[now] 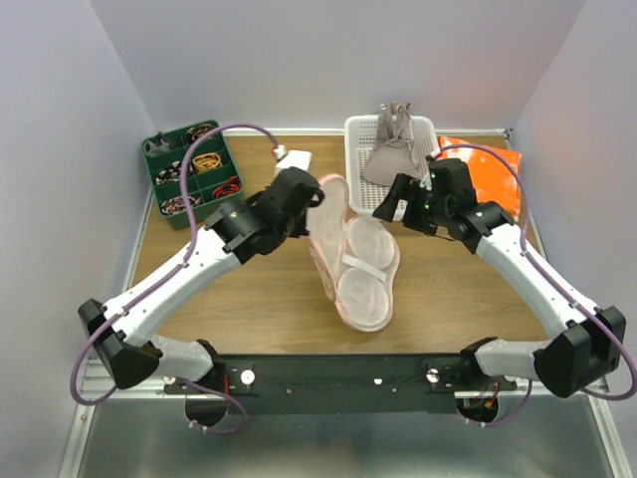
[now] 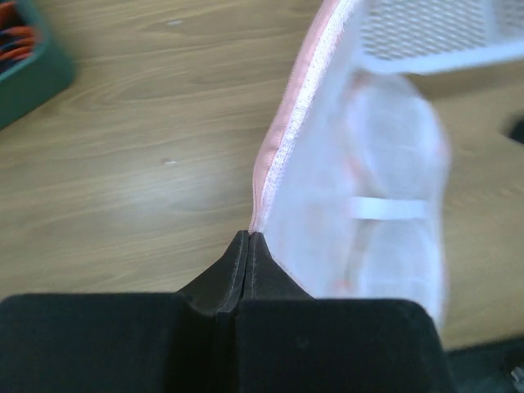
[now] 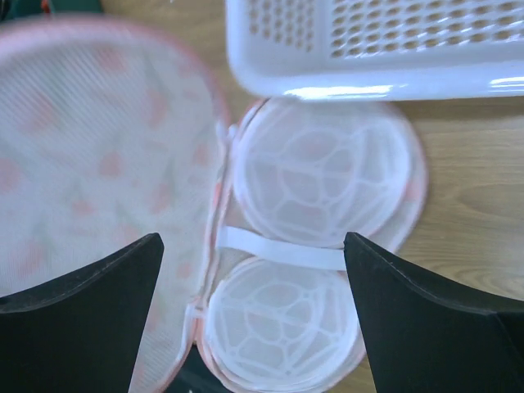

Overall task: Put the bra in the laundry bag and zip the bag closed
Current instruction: Open the laundry bag at the center of the board.

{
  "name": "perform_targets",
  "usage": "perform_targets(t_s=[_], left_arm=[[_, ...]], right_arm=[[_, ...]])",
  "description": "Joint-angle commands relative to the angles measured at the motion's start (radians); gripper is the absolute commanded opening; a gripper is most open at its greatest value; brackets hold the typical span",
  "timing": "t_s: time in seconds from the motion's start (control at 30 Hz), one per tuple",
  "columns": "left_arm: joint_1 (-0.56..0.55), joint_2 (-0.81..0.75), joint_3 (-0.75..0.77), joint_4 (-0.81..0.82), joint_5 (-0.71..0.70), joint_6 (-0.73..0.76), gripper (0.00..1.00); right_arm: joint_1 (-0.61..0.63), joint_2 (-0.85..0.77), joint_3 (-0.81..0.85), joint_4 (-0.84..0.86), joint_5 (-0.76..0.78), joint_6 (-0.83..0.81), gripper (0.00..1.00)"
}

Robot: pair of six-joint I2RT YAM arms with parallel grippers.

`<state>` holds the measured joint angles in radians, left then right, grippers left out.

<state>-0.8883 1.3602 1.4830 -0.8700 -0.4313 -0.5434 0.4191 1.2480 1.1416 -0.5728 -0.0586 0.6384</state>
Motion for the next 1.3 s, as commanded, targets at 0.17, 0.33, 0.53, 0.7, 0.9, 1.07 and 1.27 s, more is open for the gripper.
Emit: perform_targets(t_s=[0.17,0.33,0.53,0.7,0.9,1.07,1.27], left_arm=[[0.223,-0.15,-0.39,-0.104,-0.031,-0.111,0.0],[0.221,-0.171,-0.576,-0.058,0.054,-0.216,0.0],[0.223,-0.219,-0.592,-0.083,0.005,-0.23,0.66],[0.223,-0.234,-0.462,-0.155,-0.061,-0.216,0.78],[0.227,-0.251,-0.429,0.049,0.086,-0.083,0.99],[0.236,-0.107,-0.519,0.182,0.146,-0.121,0.96],[0.255,0.072,-0.581,0.377,0.198,-0.179,0.98]], right_arm=[[0.033,0.096,-0.08,0.034,-0.418,-0.161,1.0],[0.056,0.126,-0.094,0.002,-0.412,-0.183,1.0],[0.06,0.133,-0.048,-0.002,-0.36,-0.186,1.0],[0.06,0.142,0.042,-0.019,-0.264,-0.168,1.0],[0.06,0.175,0.139,-0.027,-0.037,-0.124,1.0],[0.056,0.287,0.323,-0.111,0.089,-0.144,1.0],[0.015,0.428,0.437,-0.117,0.143,-0.172,1.0]])
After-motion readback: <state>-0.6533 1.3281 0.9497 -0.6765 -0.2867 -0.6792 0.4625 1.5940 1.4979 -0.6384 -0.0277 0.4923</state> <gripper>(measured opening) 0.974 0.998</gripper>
